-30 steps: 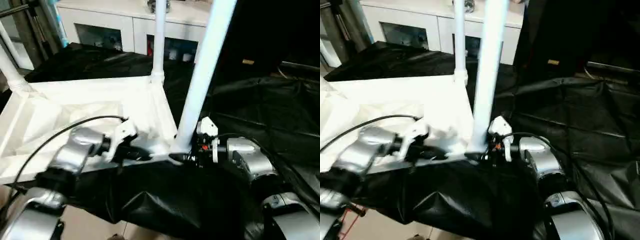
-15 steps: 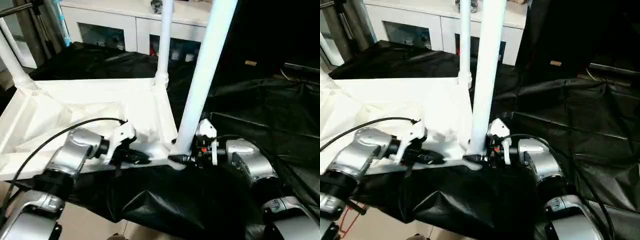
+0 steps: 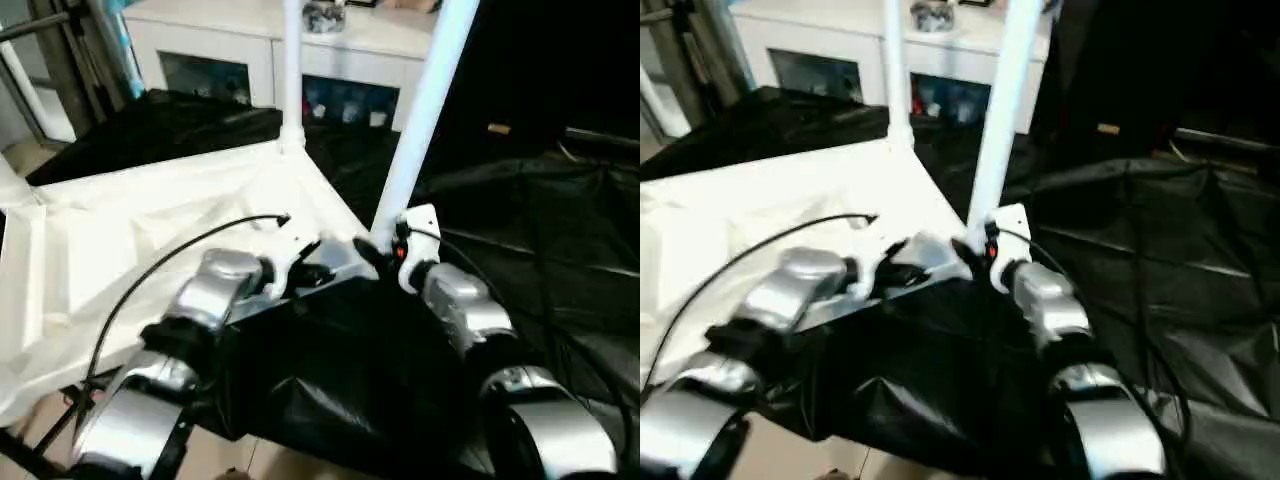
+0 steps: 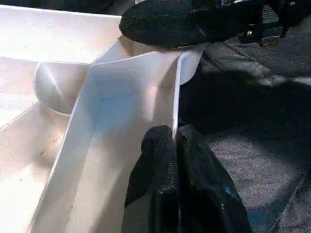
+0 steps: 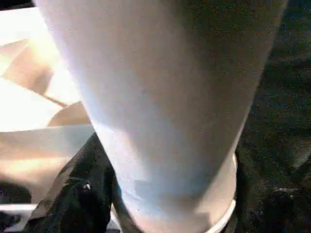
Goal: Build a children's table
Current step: Rotate leg to tighten
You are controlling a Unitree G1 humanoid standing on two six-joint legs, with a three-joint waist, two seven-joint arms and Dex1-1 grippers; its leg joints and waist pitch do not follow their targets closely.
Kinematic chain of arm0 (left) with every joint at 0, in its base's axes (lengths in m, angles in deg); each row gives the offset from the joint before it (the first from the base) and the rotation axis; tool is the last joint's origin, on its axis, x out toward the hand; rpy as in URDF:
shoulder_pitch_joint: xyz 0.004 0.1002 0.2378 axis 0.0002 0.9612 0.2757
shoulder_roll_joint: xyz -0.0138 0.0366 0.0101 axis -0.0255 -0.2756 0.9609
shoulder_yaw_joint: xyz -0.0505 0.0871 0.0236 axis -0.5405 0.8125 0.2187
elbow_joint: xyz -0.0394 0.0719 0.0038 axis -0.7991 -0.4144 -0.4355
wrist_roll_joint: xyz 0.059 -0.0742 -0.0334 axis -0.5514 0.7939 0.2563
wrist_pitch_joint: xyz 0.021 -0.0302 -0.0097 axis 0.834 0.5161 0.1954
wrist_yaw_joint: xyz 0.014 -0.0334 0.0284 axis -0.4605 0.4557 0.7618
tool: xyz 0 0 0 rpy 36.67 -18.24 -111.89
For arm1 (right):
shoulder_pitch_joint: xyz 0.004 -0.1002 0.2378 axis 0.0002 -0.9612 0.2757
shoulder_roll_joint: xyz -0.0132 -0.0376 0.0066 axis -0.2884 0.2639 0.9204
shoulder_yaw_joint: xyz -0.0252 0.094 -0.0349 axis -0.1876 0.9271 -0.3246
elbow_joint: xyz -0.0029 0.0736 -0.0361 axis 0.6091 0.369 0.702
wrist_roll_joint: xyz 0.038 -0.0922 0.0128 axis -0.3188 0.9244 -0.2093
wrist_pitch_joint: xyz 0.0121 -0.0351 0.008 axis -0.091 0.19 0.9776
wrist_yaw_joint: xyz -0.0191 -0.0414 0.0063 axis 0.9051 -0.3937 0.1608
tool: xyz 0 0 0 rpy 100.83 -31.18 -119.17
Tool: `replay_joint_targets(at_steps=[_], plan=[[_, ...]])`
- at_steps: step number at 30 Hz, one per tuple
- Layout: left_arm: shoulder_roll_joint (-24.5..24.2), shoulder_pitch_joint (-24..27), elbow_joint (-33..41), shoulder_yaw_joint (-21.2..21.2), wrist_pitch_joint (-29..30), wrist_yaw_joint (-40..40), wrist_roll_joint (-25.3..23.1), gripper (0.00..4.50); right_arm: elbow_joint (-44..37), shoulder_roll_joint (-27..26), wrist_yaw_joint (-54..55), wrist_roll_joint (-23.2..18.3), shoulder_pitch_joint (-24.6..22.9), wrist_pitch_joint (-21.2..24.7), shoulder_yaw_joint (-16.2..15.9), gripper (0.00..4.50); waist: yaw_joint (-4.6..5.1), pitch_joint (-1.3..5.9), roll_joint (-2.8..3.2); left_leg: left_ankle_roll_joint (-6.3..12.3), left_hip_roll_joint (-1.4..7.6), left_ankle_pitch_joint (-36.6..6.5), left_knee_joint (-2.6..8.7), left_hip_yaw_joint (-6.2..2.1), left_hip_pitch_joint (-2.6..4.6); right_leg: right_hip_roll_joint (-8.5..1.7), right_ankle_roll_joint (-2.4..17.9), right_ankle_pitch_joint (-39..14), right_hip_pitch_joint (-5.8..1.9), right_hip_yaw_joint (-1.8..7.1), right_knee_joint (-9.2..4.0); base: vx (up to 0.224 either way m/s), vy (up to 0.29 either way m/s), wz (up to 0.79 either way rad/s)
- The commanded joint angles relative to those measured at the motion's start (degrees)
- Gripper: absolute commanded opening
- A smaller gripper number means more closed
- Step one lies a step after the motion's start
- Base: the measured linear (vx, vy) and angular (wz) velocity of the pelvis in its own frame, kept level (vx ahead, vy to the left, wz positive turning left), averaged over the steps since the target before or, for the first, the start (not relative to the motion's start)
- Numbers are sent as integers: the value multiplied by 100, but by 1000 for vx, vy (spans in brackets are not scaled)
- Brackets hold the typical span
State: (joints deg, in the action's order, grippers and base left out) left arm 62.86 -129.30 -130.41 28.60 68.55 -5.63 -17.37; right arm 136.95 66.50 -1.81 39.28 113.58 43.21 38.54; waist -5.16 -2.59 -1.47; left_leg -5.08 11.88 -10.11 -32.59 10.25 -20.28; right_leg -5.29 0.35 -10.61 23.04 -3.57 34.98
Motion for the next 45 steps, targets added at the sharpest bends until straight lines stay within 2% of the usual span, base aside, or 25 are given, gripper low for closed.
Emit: replay_joint_targets(at_steps=[1,2,7,10,12,13,15,20,23,24,26,30,31,34,40,45], plan=[[282,-168,-63,-177,-252,481,77,0,310,-498,-382,101,-75,63,-362,343,21,336,-4,131,95,-1204,366,9,13,-261,1185,-1097,-260,218,-428,0,0,0],[262,-133,-19,-152,-294,341,99,0,334,-486,-454,96,-43,25,-349,343,20,333,21,131,98,-1240,370,6,16,-265,1194,-1123,-258,218,-429,0,0,0],[64,28,167,-52,-393,-176,169,0,246,-281,-858,232,-62,-188,-516,400,32,330,8,131,104,-1392,379,1,13,-274,1147,-1367,-259,218,-456,0,0,0],[-163,202,389,32,-460,-791,301,0,12,-51,-1640,199,-160,-238,-648,400,53,337,2,251,109,-1225,368,-1,-24,-266,1246,-994,-298,215,-410,0,0,0],[-288,288,514,81,-473,-1112,359,0,-132,68,-2024,177,-228,-277,-715,400,60,340,13,286,114,-1145,363,6,-11,-267,1307,-872,-290,219,-399,0,0,0],[-376,332,565,104,-510,-1240,361,0,-233,146,-2254,153,-275,-285,-750,400,64,344,-12,296,119,-1114,359,8,-2,-264,1336,-828,-289,214,-395,0,0,0],[-550,434,684,134,-579,-1611,443,0,-419,316,-2696,95,-367,-228,-817,400,45,347,8,377,129,-978,345,15,-10,-255,1434,-567,-304,211,-352,0,0,0],[-895,621,1033,150,-431,-2372,694,0,-849,717,-3704,31,-603,-79,-1031,400,-12,347,18,472,152,-939,327,42,10,-251,1554,-379,-293,206,-321,0,0,0],[-1099,712,1244,216,-275,-2785,785,0,-1075,890,-4100,44,-727,-14,-1145,400,-14,329,18,430,158,-1066,344,43,9,-255,1516,-623,-284,208,-345,0,0,0],[-1179,740,1297,235,-250,-2908,776,0,-1192,965,-4286,30,-786,59,-1201,400,-26,321,14,357,161,-1186,360,37,16,-262,1460,-885,-280,209,-366,0,0,0],[-1214,749,1310,239,-249,-2951,767,0,-1247,1005,-4377,28,-813,104,-1234,400,-19,314,16,305,160,-1261,368,36,27,-257,1421,-1024,-263,214,-384,0,0,0],[-1363,839,1506,278,-73,-3325,889,0,-1497,1117,-4725,-3,-921,322,-1334,400,-24,318,-2,259,164,-1223,374,25,13,-269,1376,-1042,-280,221,-375,0,0,0],[-1378,856,1544,287,-65,-3355,898,0,-1535,1125,-4766,-19,-936,359,-1344,374,-23,324,7,280,166,-1137,370,24,10,-264,1397,-905,-277,217,-362,0,0,0],[-1422,902,1649,312,19,-3429,922,0,-1652,1161,-4847,-55,-981,463,-1407,360,-17,335,4,320,154,-995,352,34,14,-248,1492,-629,-276,210,-331,0,0,0],[-1405,966,1720,304,-31,-3292,871,0,-1799,1132,-4854,-72,-1078,606,-1445,301,-23,326,-6,291,149,-1075,353,34,14,-262,1450,-812,-277,214,-356,0,0,0],[-1072,755,1368,123,-88,-2303,622,0,-1572,900,-4062,-31,-1023,666,-1232,281,-10,320,3,212,147,-1150,365,25,27,-264,1399,-930,-264,221,-376,0,0,0]])
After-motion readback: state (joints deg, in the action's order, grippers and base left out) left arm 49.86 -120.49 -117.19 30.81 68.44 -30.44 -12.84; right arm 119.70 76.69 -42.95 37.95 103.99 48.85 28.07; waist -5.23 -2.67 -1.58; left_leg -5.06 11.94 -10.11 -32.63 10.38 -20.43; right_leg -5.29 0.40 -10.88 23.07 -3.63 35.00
